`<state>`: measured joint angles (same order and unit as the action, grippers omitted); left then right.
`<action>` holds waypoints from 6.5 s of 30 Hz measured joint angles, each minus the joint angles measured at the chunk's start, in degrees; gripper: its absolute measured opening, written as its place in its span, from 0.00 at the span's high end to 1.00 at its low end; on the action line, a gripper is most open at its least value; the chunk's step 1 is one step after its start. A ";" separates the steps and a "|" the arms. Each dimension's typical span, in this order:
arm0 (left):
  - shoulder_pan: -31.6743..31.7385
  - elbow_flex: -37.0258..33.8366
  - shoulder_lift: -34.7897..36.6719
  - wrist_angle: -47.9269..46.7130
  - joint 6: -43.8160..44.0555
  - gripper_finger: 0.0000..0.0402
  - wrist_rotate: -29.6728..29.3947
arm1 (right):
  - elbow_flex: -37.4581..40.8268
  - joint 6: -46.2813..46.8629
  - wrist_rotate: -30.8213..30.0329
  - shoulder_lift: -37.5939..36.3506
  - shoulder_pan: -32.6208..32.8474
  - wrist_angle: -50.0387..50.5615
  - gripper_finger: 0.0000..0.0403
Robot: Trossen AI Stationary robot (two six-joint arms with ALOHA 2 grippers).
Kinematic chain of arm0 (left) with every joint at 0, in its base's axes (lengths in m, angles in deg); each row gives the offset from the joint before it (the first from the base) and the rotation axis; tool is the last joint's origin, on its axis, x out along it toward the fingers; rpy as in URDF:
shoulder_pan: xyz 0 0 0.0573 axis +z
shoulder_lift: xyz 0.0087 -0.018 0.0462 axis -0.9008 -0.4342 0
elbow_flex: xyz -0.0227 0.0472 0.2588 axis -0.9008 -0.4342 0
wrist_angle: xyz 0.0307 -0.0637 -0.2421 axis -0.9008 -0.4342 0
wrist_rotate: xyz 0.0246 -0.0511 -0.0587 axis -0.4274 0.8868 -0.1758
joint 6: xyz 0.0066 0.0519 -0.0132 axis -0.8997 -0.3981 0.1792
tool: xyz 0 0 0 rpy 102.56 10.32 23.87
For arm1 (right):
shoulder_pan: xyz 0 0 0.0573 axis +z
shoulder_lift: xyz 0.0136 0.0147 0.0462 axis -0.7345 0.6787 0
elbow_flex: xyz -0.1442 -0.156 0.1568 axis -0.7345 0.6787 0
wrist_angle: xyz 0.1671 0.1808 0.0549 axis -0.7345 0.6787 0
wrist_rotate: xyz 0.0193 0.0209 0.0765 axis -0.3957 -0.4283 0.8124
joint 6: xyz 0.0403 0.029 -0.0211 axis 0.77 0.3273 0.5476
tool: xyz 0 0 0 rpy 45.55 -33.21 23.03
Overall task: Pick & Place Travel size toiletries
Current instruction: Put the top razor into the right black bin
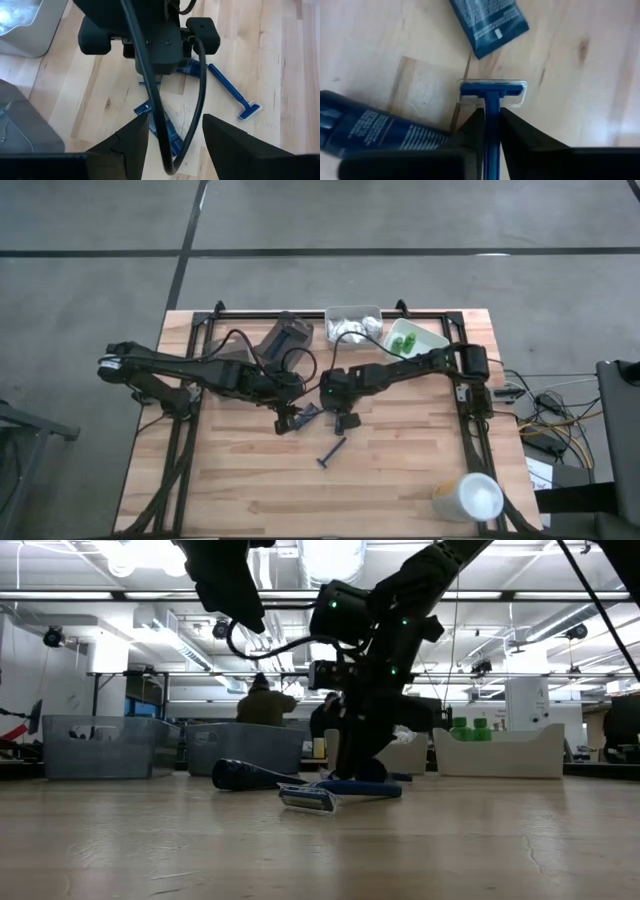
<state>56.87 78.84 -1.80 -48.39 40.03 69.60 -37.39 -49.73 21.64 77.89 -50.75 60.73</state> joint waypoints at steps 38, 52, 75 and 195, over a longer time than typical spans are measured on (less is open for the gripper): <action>0.17 0.02 1.38 19.97 -21.01 0.53 -7.32 | 26.76 26.02 22.98 -41.09 -5.40 -37.16 0.93; 3.00 -6.36 -2.75 54.56 -10.31 0.53 0.28 | 32.35 34.10 22.93 -44.32 -5.31 -66.23 0.93; 4.33 -8.26 -2.80 63.08 -4.89 0.57 0.22 | 22.46 30.88 22.23 -34.11 -5.29 -66.42 0.93; 9.13 -5.74 7.47 32.50 -48.46 0.93 -25.08 | -2.06 61.16 31.79 -28.19 -16.03 -19.31 0.72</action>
<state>66.00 73.11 5.67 -15.89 -8.43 44.52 -39.45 11.43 53.44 49.70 -66.78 41.41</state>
